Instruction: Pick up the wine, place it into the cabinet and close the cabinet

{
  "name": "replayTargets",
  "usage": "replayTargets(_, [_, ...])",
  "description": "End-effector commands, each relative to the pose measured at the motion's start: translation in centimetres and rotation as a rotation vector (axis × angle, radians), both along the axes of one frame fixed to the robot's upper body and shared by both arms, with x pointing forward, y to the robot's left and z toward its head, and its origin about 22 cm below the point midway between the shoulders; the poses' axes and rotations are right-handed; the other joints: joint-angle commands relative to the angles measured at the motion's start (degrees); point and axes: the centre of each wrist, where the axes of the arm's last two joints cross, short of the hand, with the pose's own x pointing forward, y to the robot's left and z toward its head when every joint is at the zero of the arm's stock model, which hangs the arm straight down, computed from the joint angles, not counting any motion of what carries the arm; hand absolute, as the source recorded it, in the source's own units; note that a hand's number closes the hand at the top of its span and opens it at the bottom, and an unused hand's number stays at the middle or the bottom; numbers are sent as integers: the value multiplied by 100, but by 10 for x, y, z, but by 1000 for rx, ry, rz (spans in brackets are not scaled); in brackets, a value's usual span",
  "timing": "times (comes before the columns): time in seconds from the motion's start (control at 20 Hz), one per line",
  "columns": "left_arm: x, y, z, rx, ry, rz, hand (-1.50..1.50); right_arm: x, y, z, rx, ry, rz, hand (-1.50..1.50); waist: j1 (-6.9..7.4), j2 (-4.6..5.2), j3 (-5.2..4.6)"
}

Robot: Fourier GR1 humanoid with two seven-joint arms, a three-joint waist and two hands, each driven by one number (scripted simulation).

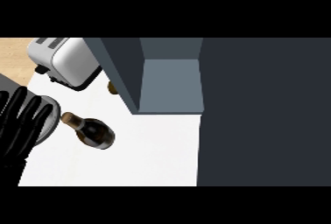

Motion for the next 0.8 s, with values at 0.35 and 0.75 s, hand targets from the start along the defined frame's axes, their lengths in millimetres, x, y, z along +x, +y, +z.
replayTargets(0.35, [16,34,-27,-85,83,-17,-150,-30,2,28,13,-37,40,-150,-3,3,-1])
replayTargets(0.75, [41,69,-53,-55,128,-46,-150,-36,5,28,4,-34,53,-150,-37,4,0])
